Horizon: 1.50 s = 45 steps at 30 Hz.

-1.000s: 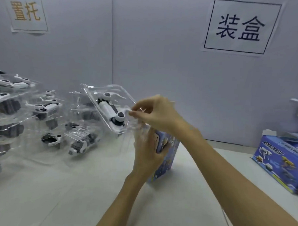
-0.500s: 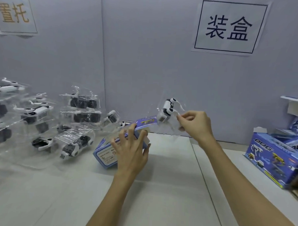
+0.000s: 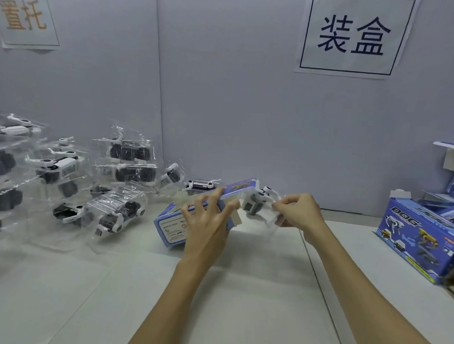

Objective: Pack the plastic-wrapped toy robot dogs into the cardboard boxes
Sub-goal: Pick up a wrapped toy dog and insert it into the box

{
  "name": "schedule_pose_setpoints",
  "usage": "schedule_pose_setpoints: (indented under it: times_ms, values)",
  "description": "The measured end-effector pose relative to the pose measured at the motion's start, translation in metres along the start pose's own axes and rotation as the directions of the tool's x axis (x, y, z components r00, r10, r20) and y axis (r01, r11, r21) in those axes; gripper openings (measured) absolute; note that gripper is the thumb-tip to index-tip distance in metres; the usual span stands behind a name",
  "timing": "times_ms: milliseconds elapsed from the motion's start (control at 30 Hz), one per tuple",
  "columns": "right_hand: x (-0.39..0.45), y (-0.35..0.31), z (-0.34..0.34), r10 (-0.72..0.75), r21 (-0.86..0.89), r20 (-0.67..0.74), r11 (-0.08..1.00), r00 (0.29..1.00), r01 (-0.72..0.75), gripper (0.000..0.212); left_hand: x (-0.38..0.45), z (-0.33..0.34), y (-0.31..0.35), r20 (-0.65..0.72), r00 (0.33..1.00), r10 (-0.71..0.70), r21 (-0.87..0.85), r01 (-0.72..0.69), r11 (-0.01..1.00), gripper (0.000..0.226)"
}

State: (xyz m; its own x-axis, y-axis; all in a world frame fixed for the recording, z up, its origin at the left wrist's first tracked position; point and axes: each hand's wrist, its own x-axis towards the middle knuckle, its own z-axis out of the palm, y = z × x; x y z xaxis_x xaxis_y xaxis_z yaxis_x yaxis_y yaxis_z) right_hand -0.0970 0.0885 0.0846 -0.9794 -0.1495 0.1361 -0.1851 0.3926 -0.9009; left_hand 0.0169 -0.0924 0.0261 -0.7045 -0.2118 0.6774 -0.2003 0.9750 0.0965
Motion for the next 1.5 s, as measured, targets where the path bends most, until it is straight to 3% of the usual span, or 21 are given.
schedule_pose_setpoints:
  times_ms: [267,333,433,533,600,700,833,900,933,1000,1033,1067,1100,1167,1233,1333,1500]
  values:
    - [-0.004,0.008,0.019,-0.071,-0.266,-0.153,0.964,0.986,0.028,0.029,-0.011,-0.001,0.03,0.179,0.951,0.252,0.124,-0.276,0.953,0.076]
    - [-0.008,0.012,0.026,-0.059,-0.263,-0.16,0.965,0.985,0.015,0.025,-0.012,0.004,0.042,0.204,0.913,0.353,0.153,-0.386,0.91,0.057]
    - [-0.01,0.02,0.026,0.011,-0.193,-0.138,0.98,0.99,-0.038,0.013,-0.016,0.006,0.051,0.252,0.9,0.355,0.238,-0.413,0.879,0.058]
    - [-0.015,0.032,0.022,0.097,0.105,0.16,0.988,0.982,-0.115,0.024,-0.02,0.009,0.043,0.352,0.887,0.3,0.258,-0.4,0.88,0.082]
    - [-0.019,0.037,0.017,0.025,0.111,0.327,0.992,0.945,-0.065,0.025,-0.02,0.009,0.038,0.38,0.889,0.254,0.283,-0.374,0.883,0.092]
    - [-0.017,0.043,0.006,-0.038,0.12,0.462,0.993,0.886,-0.02,0.026,-0.02,0.013,0.036,0.4,0.889,0.224,0.277,-0.351,0.895,0.094]
    - [-0.015,0.052,-0.013,-0.072,0.272,0.564,0.957,0.822,-0.103,0.031,-0.02,0.016,0.035,0.427,0.872,0.239,0.271,-0.376,0.886,0.078]
    - [-0.012,0.061,-0.014,-0.035,0.291,0.497,0.948,0.867,-0.129,0.036,-0.02,0.017,0.035,0.415,0.875,0.25,0.25,-0.374,0.893,0.071]
    - [-0.008,0.066,-0.012,0.027,0.26,0.397,0.955,0.917,-0.141,0.036,-0.019,0.017,0.034,0.4,0.881,0.254,0.251,-0.372,0.894,0.07]
    - [0.002,0.077,-0.006,0.13,0.121,0.068,0.983,0.989,-0.137,0.037,-0.019,0.017,0.035,0.396,0.88,0.26,0.248,-0.376,0.893,0.07]
    - [0.006,0.08,-0.004,0.102,0.012,-0.064,0.995,0.993,-0.101,0.037,-0.019,0.017,0.035,0.4,0.879,0.26,0.241,-0.374,0.895,0.07]
    - [0.009,0.082,-0.001,0.02,-0.122,-0.089,0.992,0.996,-0.031,0.047,-0.02,0.017,0.036,0.395,0.881,0.259,0.24,-0.371,0.897,0.069]
    - [0.011,0.085,0.003,-0.085,-0.222,0.0,0.972,0.996,0.083,0.064,-0.021,0.015,0.036,0.393,0.883,0.255,0.248,-0.369,0.896,0.069]
    - [0.011,0.09,0.009,-0.214,-0.243,0.262,0.929,0.941,0.279,0.086,-0.022,0.014,0.035,0.377,0.889,0.26,0.249,-0.368,0.896,0.071]
    - [0.009,0.089,0.013,-0.233,-0.196,0.346,0.929,0.909,0.313,0.073,-0.021,0.016,0.03,0.32,0.908,0.271,0.214,-0.348,0.913,0.079]
    - [0.012,0.087,0.018,-0.192,-0.179,0.182,0.958,0.964,0.225,0.045,-0.017,0.021,0.019,0.273,0.932,0.238,0.128,-0.281,0.951,0.098]
    - [0.007,0.093,0.027,-0.169,-0.057,0.001,0.984,0.986,0.169,0.04,-0.014,0.03,0.004,0.286,0.932,0.223,0.014,-0.236,0.972,0.091]
